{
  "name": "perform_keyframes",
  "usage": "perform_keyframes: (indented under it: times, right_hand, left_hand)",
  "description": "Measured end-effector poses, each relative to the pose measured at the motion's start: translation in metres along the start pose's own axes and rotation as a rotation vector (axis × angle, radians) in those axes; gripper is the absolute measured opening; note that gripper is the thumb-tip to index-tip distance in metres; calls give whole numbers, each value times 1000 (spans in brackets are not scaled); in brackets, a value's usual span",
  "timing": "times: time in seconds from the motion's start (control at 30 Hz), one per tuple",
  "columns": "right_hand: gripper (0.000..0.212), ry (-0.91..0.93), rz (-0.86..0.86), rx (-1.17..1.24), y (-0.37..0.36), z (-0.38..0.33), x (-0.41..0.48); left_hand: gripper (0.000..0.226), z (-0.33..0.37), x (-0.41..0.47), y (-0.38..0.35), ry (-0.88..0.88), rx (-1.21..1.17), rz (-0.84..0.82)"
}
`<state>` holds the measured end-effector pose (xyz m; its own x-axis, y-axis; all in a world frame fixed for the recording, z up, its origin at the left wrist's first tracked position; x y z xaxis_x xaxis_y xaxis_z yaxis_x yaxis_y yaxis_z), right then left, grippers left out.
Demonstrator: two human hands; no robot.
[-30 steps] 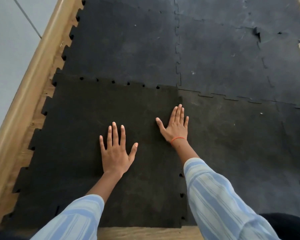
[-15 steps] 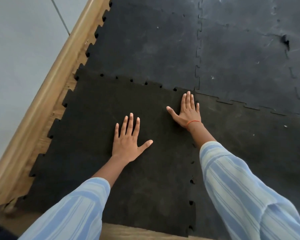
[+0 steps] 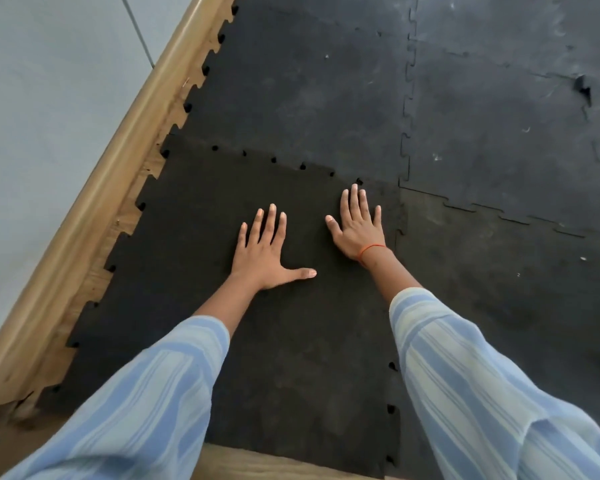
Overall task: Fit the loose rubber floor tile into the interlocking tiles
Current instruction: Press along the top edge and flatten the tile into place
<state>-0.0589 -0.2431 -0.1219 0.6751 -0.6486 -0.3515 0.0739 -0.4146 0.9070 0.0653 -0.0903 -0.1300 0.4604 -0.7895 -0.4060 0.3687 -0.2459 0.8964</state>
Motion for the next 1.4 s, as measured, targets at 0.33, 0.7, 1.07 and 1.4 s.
perform_keyframes:
  times: [0.33, 0.7, 1.07, 1.4]
  right_hand:
    - [62, 123, 66, -2, 3, -32, 34]
    - [70, 19, -137, 9, 13, -43, 47]
    - [66, 50, -179, 116, 14, -36, 49]
    - [77, -135, 22, -12, 4, 50, 8]
  left_hand:
    - [151, -17, 46, 17, -84, -4, -5]
    - [160, -28, 83, 59, -25, 41, -131]
    - [151, -35, 102, 87, -17, 73, -241]
    - [149, -110, 106, 85, 262, -9, -74]
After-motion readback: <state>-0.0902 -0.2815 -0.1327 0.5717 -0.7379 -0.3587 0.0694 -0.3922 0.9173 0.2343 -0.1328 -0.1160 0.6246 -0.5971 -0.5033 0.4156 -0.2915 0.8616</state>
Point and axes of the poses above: each hand's wrist, its own x-axis towards the middle knuckle, its own y-axis out of the back of the hand, z = x × y, the point moved 3 cm from there along x, towards the middle knuckle, and after that the axes turned 7 degrees about y, right-handed, at the moved point
